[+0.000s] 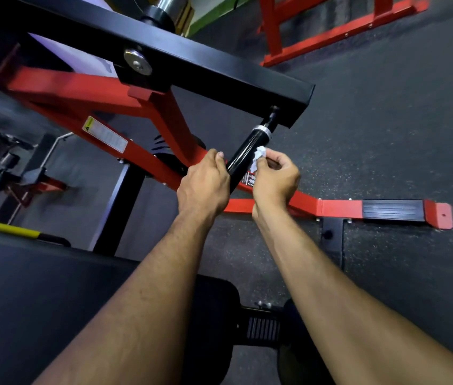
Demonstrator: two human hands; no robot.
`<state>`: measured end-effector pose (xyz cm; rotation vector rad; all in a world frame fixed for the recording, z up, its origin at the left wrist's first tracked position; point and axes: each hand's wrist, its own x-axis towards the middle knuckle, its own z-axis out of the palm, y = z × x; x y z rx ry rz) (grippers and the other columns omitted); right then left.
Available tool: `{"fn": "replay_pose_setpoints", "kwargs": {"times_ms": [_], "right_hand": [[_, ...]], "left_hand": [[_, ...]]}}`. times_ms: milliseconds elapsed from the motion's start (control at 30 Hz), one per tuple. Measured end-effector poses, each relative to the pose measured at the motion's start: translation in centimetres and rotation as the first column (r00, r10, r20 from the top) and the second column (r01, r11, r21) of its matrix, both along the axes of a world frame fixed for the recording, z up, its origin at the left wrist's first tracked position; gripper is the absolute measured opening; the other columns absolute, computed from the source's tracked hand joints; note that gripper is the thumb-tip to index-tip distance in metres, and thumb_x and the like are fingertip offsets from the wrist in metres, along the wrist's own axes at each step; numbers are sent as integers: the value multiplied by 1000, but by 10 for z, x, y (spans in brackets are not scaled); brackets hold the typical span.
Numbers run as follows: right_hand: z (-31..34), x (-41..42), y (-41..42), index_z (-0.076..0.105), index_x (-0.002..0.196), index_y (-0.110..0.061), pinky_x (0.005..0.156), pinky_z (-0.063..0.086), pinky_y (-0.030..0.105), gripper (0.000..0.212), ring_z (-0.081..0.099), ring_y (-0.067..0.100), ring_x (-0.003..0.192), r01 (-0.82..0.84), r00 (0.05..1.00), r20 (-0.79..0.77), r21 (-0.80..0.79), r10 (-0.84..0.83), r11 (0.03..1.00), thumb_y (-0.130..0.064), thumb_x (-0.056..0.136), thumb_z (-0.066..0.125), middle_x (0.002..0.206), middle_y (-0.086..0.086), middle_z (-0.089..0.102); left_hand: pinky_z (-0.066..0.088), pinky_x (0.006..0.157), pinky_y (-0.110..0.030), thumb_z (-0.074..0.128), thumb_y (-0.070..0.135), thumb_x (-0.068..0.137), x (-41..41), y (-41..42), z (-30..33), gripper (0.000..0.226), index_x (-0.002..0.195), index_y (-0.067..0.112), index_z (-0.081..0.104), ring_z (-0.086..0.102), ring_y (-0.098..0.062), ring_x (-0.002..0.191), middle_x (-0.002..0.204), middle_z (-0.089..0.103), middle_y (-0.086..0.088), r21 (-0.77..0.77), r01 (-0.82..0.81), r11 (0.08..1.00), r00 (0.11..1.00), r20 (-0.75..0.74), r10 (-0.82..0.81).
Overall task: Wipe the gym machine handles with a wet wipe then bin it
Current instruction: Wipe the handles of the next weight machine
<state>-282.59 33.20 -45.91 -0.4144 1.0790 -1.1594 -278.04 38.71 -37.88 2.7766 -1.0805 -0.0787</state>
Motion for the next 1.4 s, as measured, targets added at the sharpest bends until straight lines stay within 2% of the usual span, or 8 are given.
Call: {"fn": "replay_pose_setpoints", "kwargs": {"times_ms": [100,167,267,533,733,933,1200,1400], "right_hand": [[-5,-3,28,73,87,-25,75,59,34,19,72,14,75,-79,996,-40,-103,75,992,-7,88,70,83,1,76],[-13,-5,36,74,87,-25,80,60,46,14,72,18,76,-135,991,-27,-121,133,983,-11,86,72,80,2,76],[-16,2,23,74,86,-20,79,59,55,14,70,18,73,-82,996,26,-44,83,996,-6,87,70,78,3,75],[-11,-12,71,70,86,-29,83,59,39,26,72,13,87,-162,983,-127,-263,132,951,-3,85,70,93,-3,73],[1,2,83,70,83,-24,81,60,38,28,72,11,83,-63,998,-22,-90,61,994,4,85,67,87,-4,75],[0,-10,120,68,87,-28,84,58,33,28,72,15,89,-149,989,-48,-227,142,962,0,85,63,92,1,75],[-19,15,41,70,83,-29,78,60,49,21,71,20,77,7,999,-40,-89,-10,996,-9,83,65,83,3,75],[-25,24,-34,67,77,-22,66,60,38,17,67,11,63,156,983,77,126,-166,980,-13,89,75,67,-2,71]], "left_hand": [[57,79,-50,24,43,103,-4,0,3,31,112,35,52,65,-30,81,92,63,2,-29,2,1000,1000,-12,-2],[59,76,-51,29,36,88,-8,-1,8,45,129,39,49,67,-31,82,96,63,4,-14,-1,1000,1000,-31,1],[60,75,-53,30,31,69,-10,-1,10,64,129,37,52,67,-32,84,104,66,4,-23,-27,999,999,-48,26],[60,75,-53,37,22,70,-4,-1,6,55,119,38,57,68,-32,91,117,66,4,-62,-25,998,997,-69,21],[61,75,-49,32,25,58,7,0,-4,54,97,37,68,72,-31,82,97,74,6,-144,-105,984,983,-165,81],[55,87,-34,36,21,67,6,1,0,49,102,32,69,66,-21,94,101,73,5,-177,-102,979,976,-206,64],[60,78,-43,33,25,62,5,2,3,54,105,32,66,68,-28,85,96,71,3,-192,-74,979,974,-226,29],[53,73,-33,41,13,77,10,0,0,44,108,31,67,65,-29,88,101,70,-2,-169,-70,983,981,-193,37]]}}
